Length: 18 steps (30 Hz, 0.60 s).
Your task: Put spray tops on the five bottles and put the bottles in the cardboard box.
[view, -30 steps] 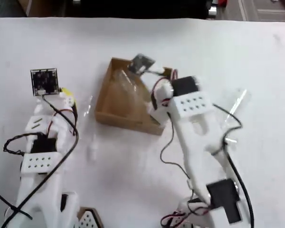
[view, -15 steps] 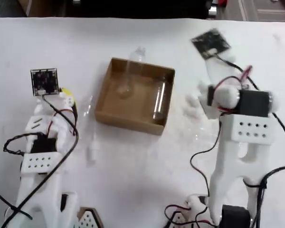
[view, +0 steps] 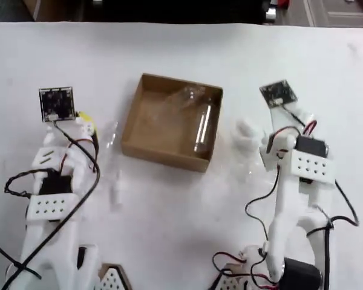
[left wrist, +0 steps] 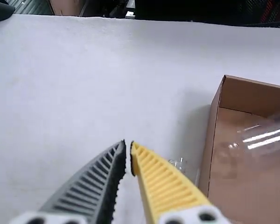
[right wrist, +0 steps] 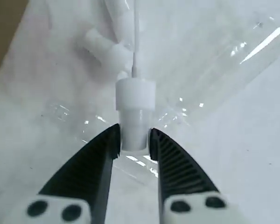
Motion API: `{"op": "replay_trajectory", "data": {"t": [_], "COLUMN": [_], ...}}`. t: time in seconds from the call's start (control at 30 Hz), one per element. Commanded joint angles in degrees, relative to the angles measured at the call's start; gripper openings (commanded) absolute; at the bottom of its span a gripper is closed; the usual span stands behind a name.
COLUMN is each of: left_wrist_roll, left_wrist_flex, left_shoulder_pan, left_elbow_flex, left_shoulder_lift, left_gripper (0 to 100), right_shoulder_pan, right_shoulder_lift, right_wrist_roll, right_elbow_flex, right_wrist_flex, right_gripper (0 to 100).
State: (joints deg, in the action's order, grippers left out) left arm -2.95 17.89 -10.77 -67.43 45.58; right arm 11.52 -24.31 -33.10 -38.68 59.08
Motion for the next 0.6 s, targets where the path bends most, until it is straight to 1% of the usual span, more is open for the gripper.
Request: {"op": "replay_trajectory", "data": {"t": [0.0, 0.17, 0.27, 0.37, 0.43, 0.5, 0.57], "left_wrist_roll": [-0.09, -0.09, -0.09, -0.09, -0.09, -0.09, 1.32], "left_wrist_flex": [-1.32, -1.41, -1.76, -1.76, -1.76, -1.76, -1.76], "left_shoulder_pan": [-0.66, -0.66, -0.57, -0.57, -0.57, -0.48, -0.4], "left_elbow_flex": [0.35, 0.09, -0.35, -0.35, -0.35, -0.35, -0.35], "left_shoulder_lift": [0.75, 0.75, 0.84, 0.84, 0.84, 0.84, 0.84], "left_gripper": [3, 3, 3, 3, 3, 3, 3], "right_shoulder_pan": [0.48, 1.1, 4.18, 7.78, 7.96, 7.16, 6.37], "right_shoulder_lift": [-1.1, -1.1, -1.1, -1.1, -1.1, -1.19, -1.27], "right_wrist_roll": [-0.09, 0.0, 0.09, 2.55, 1.76, -0.44, -1.49], "right_elbow_flex": [-2.02, -2.2, -2.29, -3.34, -4.57, -6.24, -7.47], "right_wrist_flex": [-3.47, -3.47, -5.14, -8.04, -8.22, -8.22, -8.13], "right_gripper": [1.8, 1.8, 1.8, 1.9, 2.7, 8.3, 16.6]}}
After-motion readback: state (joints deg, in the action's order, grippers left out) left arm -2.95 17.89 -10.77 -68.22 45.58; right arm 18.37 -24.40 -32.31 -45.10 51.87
